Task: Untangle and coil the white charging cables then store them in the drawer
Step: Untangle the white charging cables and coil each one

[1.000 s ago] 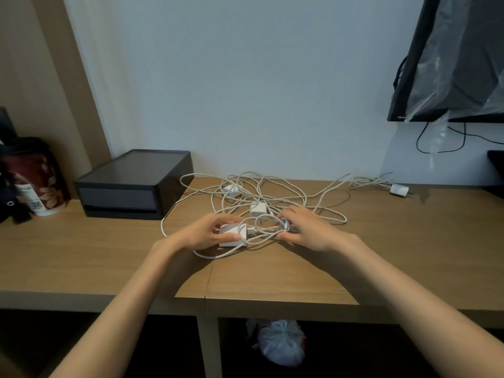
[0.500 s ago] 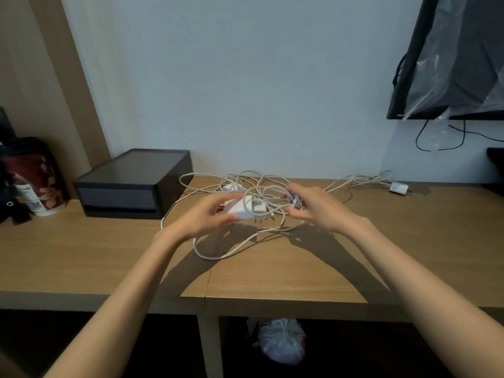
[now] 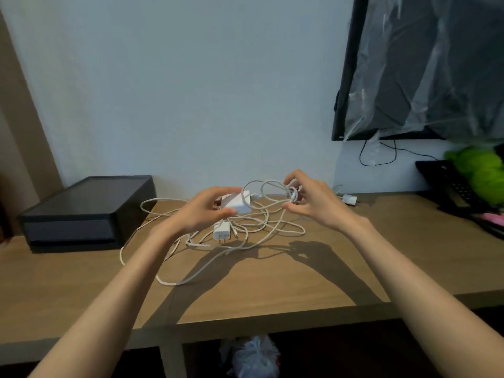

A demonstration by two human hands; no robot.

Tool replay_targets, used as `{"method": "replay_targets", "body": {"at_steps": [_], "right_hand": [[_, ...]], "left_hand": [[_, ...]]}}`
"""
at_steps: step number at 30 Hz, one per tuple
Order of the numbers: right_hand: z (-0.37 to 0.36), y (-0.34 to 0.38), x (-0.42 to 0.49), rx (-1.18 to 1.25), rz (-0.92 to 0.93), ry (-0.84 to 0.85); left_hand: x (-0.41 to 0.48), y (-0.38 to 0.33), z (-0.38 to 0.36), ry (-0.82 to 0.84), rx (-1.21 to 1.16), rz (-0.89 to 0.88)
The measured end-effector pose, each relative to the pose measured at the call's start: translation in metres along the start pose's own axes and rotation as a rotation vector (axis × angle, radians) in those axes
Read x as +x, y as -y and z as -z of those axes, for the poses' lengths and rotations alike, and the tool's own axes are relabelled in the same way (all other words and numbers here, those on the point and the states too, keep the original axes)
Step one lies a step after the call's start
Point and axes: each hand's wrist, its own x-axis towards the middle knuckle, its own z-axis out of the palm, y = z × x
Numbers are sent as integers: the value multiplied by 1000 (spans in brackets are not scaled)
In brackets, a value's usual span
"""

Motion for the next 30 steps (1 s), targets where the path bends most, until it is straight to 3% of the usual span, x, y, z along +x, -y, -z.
{"method": "replay_targets", "body": {"at_steps": [7,18,22,30], "right_hand": [[28,-46,-36,-26,-110,-104],[32,-162,-63,-99,-250,-222],[24,-207,-56,-162,-293,-238],[8,-281,-31,-247,-355,-174]], "left_hand": [[45,-22,-53,81,-80,-33],[147,-38,-156,180,81,-130],[184,-34,-186,218,159,-163],[243,-8,-241,218,237,-55]]}}
